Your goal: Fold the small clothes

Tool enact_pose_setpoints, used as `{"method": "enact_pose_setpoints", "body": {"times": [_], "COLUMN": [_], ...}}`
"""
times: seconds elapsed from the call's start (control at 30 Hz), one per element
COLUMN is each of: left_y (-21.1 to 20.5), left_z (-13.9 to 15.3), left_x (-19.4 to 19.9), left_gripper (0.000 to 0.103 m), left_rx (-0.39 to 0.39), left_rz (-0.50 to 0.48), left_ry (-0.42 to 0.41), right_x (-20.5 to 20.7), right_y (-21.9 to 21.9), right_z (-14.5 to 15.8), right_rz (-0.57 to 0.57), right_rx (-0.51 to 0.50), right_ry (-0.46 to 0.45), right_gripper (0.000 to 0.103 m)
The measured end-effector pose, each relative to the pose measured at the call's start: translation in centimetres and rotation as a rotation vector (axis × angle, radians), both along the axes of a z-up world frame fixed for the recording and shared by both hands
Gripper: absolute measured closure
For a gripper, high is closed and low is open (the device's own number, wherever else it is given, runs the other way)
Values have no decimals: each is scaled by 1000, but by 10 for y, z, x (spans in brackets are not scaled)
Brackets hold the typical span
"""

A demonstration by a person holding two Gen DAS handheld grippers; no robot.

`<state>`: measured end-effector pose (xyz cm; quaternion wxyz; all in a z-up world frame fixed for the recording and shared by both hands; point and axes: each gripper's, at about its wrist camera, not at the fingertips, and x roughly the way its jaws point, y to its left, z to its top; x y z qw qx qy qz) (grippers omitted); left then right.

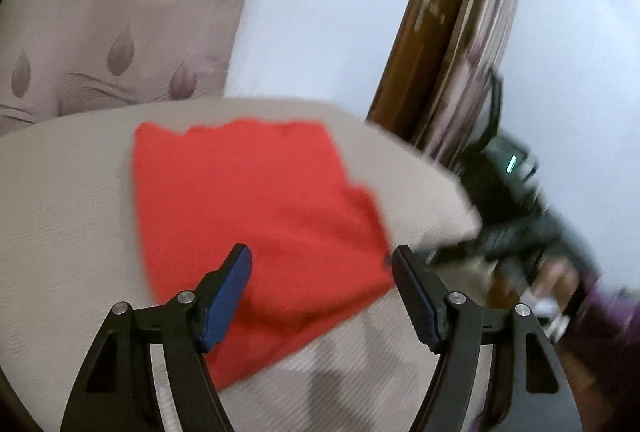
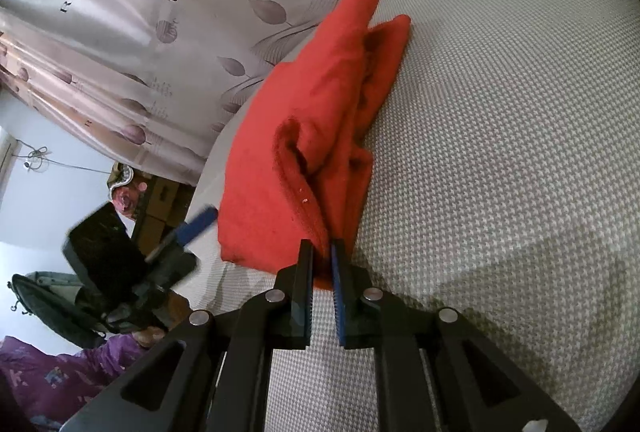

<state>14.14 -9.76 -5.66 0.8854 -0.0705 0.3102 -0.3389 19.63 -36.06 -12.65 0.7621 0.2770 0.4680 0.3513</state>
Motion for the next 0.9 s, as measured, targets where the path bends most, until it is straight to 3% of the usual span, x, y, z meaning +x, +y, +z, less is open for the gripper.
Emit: {"method": "enact_pose_setpoints", "body": {"times": [0.07,0.13,0.3,0.47,0.6,0.8,0.9], "left_y": [-8,-18,-37,-43,-38,-36,-35], "left_z": [4,-1,-26,-34,-36,-40,-40], "left_x": [12,22,30,27,29,28,26], "left_gripper": [31,31,31,31,31,31,31], "left_rx": [-23,23,79,92,65,49,45], "left_rz": [-13,-26,-83,-88,-87,-78,-77], "left_ry": [-12,-16,98,146,162,166,164], "right_x": [1,-1,-3,32,73,111,119], "right_y": [-2,-6,-18,-13,0,17,31], "right_z": [1,5,32,50,45,35,37], "right_rz": [2,-2,-50,-83,-105,-89,-33], "right_rx": [11,22,-15,-50,-109,-87,-35], "right_ry": [0,-21,-115,-148,-119,-101,-117], "right_gripper": [92,92,90,83,79,80,89]}}
